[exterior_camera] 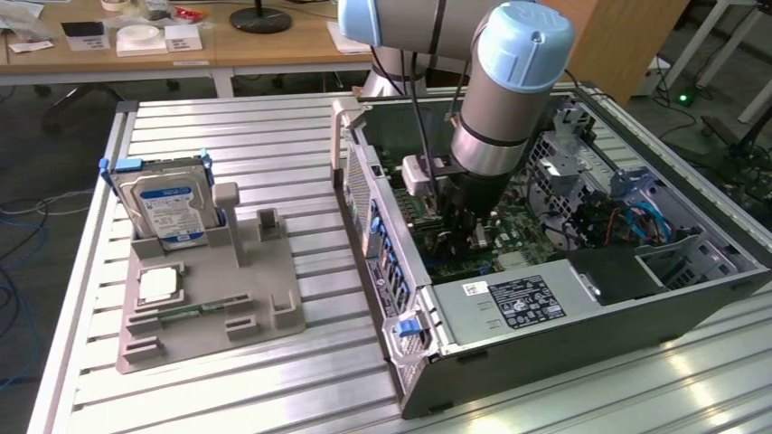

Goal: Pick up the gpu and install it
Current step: 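Insert the gpu into the slot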

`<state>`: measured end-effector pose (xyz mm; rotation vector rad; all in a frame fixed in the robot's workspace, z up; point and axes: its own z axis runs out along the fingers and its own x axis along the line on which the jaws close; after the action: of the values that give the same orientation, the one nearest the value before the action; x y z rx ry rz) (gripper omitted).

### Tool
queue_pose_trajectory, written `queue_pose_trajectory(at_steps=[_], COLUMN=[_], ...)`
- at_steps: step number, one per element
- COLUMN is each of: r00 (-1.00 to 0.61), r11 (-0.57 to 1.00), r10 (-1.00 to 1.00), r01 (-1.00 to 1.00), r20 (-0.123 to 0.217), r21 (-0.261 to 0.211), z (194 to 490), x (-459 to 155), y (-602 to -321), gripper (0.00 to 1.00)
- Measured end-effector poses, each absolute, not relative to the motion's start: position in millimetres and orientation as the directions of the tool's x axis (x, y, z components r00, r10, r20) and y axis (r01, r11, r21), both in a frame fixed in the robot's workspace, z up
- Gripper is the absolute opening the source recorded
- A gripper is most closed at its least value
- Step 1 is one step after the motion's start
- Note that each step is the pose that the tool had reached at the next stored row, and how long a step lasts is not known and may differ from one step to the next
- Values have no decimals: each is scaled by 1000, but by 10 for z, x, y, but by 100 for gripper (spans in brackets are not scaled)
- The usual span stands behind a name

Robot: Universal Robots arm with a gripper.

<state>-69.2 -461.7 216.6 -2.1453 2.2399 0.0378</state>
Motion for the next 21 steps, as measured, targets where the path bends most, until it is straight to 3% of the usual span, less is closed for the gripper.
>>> queue_pose_trajectory(at_steps=[7,8,10,21], r00=[-44,-43,-43,-43], r11=[44,44,43,43], r10=[-998,-998,-998,-998], r01=[-999,-999,-999,-999], r20=[-48,-46,-46,-46], r21=[-10,-10,-10,-13], z=[2163,2173,2198,2610], x=[-695,-694,-692,-692], y=[-4613,-4615,-4616,-4617], gripper=[29,35,35,35])
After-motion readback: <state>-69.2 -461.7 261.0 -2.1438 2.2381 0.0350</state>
